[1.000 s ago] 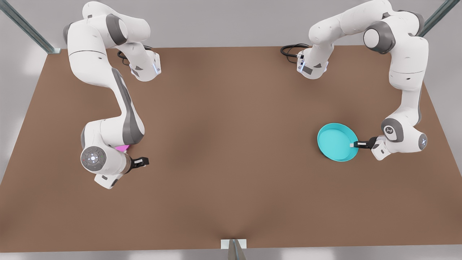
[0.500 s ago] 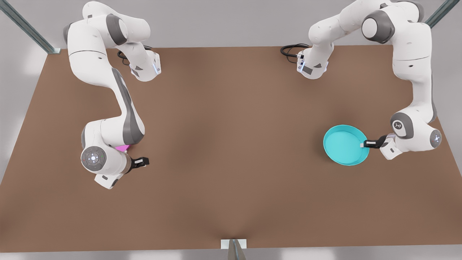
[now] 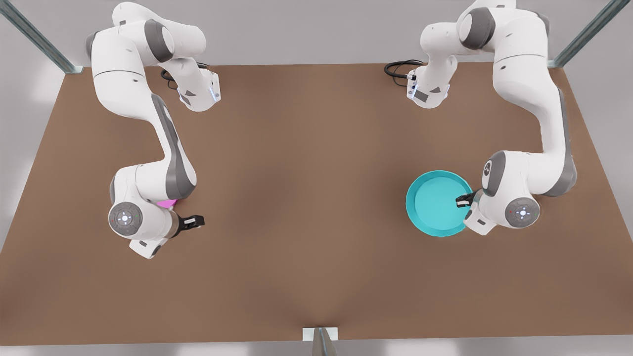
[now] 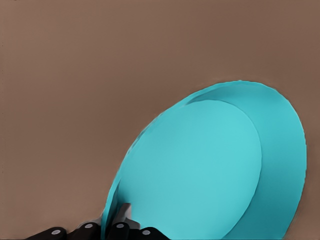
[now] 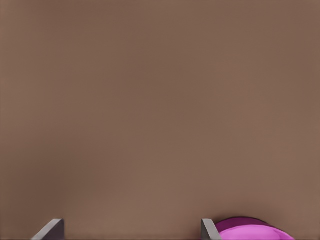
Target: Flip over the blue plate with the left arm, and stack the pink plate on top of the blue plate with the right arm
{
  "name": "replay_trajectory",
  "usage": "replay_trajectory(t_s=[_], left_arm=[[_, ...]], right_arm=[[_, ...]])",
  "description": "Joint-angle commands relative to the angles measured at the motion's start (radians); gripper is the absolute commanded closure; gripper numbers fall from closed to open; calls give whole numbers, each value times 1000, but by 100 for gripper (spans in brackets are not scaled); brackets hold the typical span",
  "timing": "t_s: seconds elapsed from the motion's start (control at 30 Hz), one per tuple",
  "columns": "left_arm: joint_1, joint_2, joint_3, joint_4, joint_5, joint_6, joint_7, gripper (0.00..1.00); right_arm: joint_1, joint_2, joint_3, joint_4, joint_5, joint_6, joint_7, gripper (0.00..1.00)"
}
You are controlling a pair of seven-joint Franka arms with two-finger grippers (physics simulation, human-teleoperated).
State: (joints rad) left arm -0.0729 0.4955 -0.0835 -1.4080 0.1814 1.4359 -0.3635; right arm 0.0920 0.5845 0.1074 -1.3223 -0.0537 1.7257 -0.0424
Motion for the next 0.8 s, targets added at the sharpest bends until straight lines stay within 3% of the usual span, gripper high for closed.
replay_trajectory(t_s=[0.0,0.17,0.33,0.47,0.77], left_arm=[[-22,0,1,17,81,-26,-32,79],[-260,3,1,70,371,-169,-328,79],[-559,69,1,70,696,-190,-571,79],[-708,132,1,69,819,-192,-677,79],[-815,313,2,69,1003,-227,-1034,79]], right_arm=[[0,0,0,0,0,0,-1,0],[2,0,0,-5,0,5,1,0],[0,0,0,-9,0,9,1,0],[0,1,0,-9,0,11,1,0],[-3,1,0,-11,3,9,-1,0]])
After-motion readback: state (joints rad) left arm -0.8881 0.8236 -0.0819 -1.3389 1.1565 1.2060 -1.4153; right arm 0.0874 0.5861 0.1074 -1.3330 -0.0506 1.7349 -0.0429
